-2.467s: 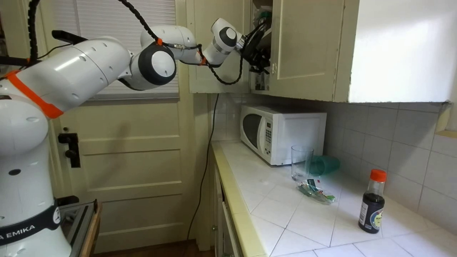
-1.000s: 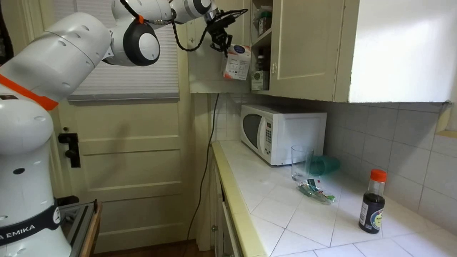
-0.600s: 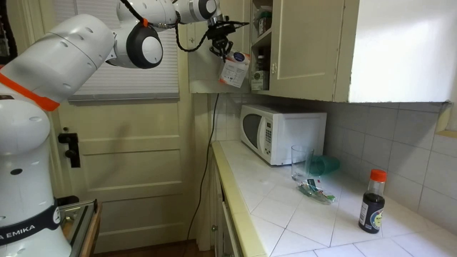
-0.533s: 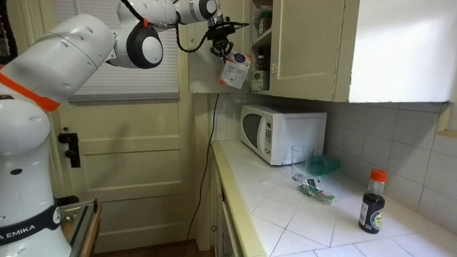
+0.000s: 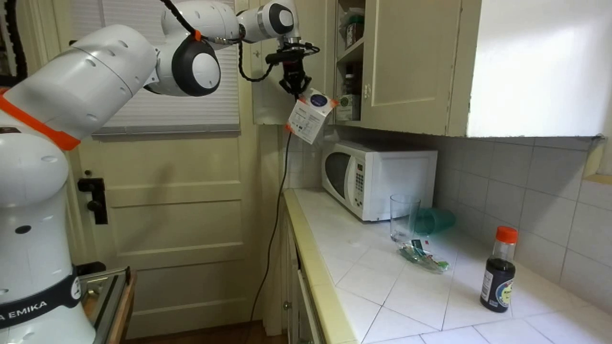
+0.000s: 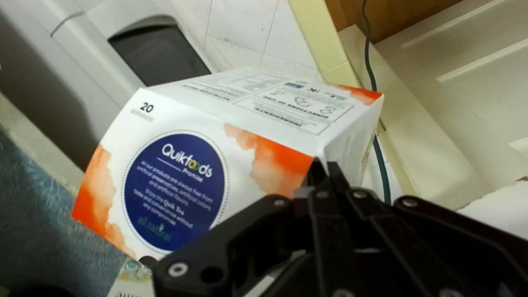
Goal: Close the right cabinet door then remove the white box from the left cabinet and place it on the counter.
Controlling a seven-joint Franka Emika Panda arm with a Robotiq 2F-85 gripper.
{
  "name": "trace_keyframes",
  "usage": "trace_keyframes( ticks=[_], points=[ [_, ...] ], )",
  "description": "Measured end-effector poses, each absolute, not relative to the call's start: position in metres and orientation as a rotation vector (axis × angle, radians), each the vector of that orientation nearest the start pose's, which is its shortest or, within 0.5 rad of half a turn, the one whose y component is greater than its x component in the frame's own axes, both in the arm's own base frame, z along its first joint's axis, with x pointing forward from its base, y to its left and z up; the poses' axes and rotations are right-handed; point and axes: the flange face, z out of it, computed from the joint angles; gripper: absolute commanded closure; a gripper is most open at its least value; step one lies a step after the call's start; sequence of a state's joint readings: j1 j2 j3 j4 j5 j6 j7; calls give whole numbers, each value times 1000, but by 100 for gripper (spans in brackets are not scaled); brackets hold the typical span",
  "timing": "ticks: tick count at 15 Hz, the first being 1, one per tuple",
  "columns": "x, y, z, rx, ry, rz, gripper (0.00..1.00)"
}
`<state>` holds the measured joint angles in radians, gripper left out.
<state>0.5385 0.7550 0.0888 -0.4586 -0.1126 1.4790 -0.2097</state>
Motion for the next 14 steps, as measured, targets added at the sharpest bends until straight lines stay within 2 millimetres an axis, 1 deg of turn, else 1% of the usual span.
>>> trace_keyframes(
  ticks=[2,3,5,7,12,14],
  points=[
    [609,381,625,-2950,-1045,-322,99],
    [609,380,621,-2984,-967,-291,97],
    [612,377,619,-3025,-838,-295,97],
    [612,375,621,-3036,-797,-304,97],
    [613,375,621,-3043,-773,-308,99],
    [622,372,616,-3090,-700,-357,99]
  ],
)
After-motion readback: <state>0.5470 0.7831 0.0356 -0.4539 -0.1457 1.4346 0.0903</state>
